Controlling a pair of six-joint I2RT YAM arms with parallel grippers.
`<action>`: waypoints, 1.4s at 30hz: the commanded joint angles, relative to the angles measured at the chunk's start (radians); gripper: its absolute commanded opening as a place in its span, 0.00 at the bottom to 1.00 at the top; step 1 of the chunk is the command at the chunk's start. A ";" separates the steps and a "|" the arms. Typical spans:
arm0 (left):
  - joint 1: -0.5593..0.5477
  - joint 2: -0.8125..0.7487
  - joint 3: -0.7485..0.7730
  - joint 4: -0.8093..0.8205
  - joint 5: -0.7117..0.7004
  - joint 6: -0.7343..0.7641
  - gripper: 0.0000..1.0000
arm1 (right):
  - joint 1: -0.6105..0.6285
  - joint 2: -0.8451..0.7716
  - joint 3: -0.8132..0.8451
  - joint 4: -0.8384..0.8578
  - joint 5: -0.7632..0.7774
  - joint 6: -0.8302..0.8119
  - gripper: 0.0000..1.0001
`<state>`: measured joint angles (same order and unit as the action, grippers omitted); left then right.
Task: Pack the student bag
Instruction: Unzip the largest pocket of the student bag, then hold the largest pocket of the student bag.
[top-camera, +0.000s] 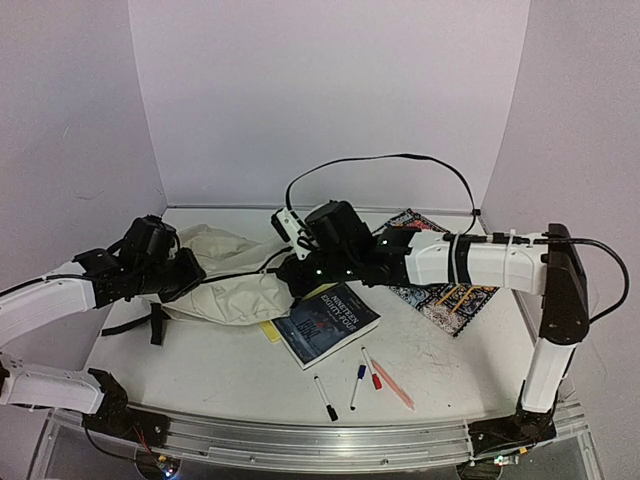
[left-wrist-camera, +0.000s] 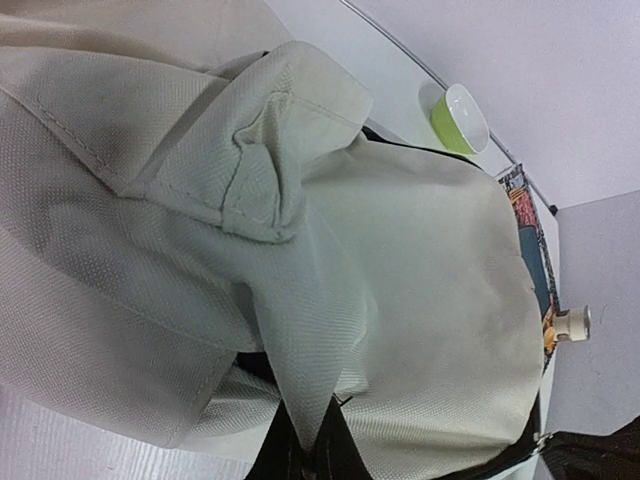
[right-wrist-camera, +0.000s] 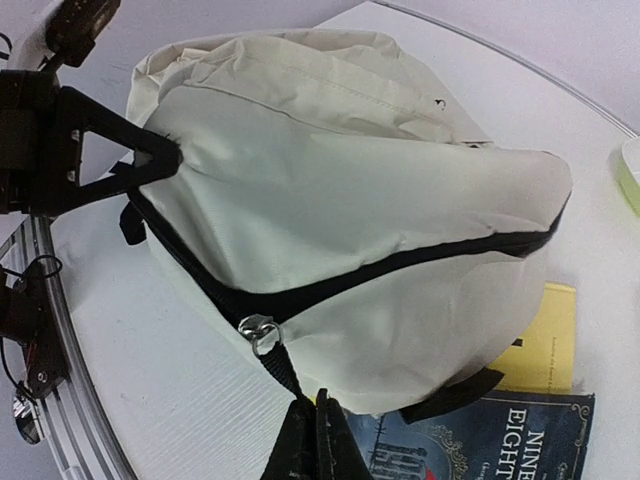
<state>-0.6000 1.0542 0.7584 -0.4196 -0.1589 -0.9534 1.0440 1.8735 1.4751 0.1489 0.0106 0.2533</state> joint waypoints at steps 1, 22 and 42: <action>0.094 0.015 0.044 -0.185 -0.271 0.176 0.00 | -0.082 -0.142 -0.043 -0.088 0.151 -0.011 0.00; 0.328 0.247 0.164 -0.029 -0.167 0.360 0.17 | -0.042 -0.059 0.051 -0.030 -0.191 -0.040 0.00; 0.305 -0.047 0.003 -0.020 0.373 0.010 0.70 | 0.022 0.151 0.244 0.009 -0.267 0.003 0.00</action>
<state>-0.2756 1.0726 0.8216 -0.4450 0.0791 -0.8088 1.0576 2.0109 1.6566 0.1417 -0.2359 0.2588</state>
